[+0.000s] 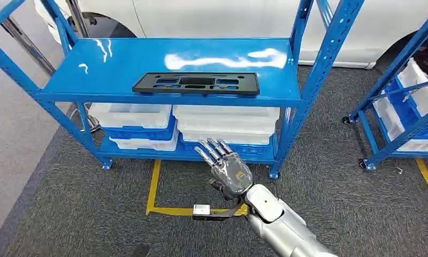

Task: Take the parts from the cabinet and place them on the table.

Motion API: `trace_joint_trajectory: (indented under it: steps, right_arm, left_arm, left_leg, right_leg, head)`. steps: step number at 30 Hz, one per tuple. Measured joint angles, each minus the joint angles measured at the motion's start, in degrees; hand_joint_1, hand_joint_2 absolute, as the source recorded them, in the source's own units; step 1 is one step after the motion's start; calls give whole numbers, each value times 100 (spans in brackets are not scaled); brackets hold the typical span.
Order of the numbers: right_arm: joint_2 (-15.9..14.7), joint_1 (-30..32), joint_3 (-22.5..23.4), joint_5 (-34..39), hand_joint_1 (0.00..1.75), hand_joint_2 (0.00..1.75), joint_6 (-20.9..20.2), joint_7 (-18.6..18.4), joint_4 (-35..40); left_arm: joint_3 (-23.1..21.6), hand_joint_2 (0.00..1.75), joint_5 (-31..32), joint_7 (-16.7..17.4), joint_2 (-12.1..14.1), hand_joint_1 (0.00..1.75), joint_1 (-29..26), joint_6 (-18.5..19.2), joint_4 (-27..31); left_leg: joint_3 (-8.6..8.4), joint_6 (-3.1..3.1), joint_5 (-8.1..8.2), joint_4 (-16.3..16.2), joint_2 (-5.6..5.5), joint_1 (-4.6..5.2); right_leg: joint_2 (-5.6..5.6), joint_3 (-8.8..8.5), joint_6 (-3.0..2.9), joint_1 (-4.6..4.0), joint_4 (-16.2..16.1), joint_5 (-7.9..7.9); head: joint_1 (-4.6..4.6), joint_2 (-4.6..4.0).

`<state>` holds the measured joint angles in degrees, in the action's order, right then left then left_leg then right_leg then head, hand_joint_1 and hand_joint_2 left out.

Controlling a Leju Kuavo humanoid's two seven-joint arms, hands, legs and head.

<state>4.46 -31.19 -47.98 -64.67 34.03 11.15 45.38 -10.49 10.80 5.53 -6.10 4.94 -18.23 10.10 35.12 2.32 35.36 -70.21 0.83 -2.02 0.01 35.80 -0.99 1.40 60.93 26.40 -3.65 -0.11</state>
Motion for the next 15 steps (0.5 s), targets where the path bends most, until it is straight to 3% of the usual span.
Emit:
trace_joint_trajectory:
  steps: [1, 2, 3, 4, 6, 7, 8, 9, 11, 12, 13, 15]
  right_arm:
    - [0, 11, -17, 0, 0, 175, 0, 0, 6]
    - [0, 27, -37, 0, 0, 175, 0, 0, 6]
    - [0, 35, -41, 0, 0, 175, 2, 0, 9]
    - [0, 34, -44, 0, 0, 175, 2, 0, 24]
    - [2, 22, -46, 7, 0, 175, 9, 0, 72]
    - [2, 21, -52, 9, 0, 175, 11, 4, 87]
    - [2, 1, -72, 11, 0, 175, 11, 9, 103]
    - [2, 6, -92, 15, 0, 175, 13, 24, 148]
    - [2, 28, -131, 33, 0, 175, 7, 35, 263]
    - [2, 28, -149, 39, 0, 175, 2, 35, 347]
    - [-2, 20, -155, 59, 0, 175, -9, 35, 415]
    - [-2, 3, -203, 83, 0, 175, -50, 35, 524]
  left_arm:
    - [0, 0, 0, 2, 0, 0, -5, 0, 0]
    - [0, 0, 0, 4, 0, 0, -18, 0, 0]
    - [0, 0, 0, 7, 0, 0, -28, 0, 0]
    - [-2, 0, 0, 7, 0, 0, -31, 0, 0]
    - [-2, 0, 0, 7, 0, 0, -24, 0, 0]
    - [-2, 0, 0, 9, 9, 0, -28, 0, 0]
    - [-7, 0, 0, 13, 4, 0, -23, 0, -7]
    - [-9, 0, 4, 13, 4, 0, 7, 0, -7]
    - [-11, 0, 18, 31, 2, 0, -5, 0, -7]
    - [-13, 0, 20, 31, -4, 0, -7, 0, -7]
    - [-11, 0, 33, 31, 0, 0, -2, -6, -7]
    - [-13, 0, 72, 26, -2, 0, 20, -9, -7]
  left_leg:
    - [299, -12, 118, -472, -14, 5]
    - [514, -39, 80, -721, -18, 18]
    - [561, -79, -104, -651, -20, 36]
    - [493, -132, -398, -339, -22, 61]
    - [174, -281, -1060, 620, -50, 131]
    - [98, -373, -1049, 795, -83, 160]
    - [45, -359, -1076, 967, -88, 196]
    - [27, -350, -999, 1038, -83, 226]
    - [11, -358, -1009, 1106, -87, 226]
    - [-64, -378, -1046, 1203, -74, 134]
    - [-121, -381, -1053, 1264, -64, 144]
    - [-163, -421, -1030, 1270, -58, 143]
  right_leg:
    - [13, -21, -29, -28, 0, 20]
    - [39, -51, -46, -60, 0, 43]
    - [65, -87, -51, -79, 0, 68]
    - [92, -135, -53, -101, 0, 94]
    - [120, -240, -52, -130, -2, 156]
    - [117, -223, -45, -97, -33, 180]
    - [161, -218, -10, -153, 1, 191]
    - [144, -170, 41, -95, -6, 167]
    - [146, -198, 89, -96, -76, 159]
    - [137, -199, 122, -131, -72, 196]
    - [77, -158, 162, -119, 74, 269]
    - [61, 266, 199, -103, 867, 624]
  head:
    - [-4, 0]
    - [-2, 0]
    - [-2, 0]
    - [-2, 0]
    - [-4, 0]
    - [-22, 0]
    - [-37, 0]
    - [-11, 0]
    - [-15, 0]
    - [-11, 0]
    - [-30, 0]
    - [-39, 0]
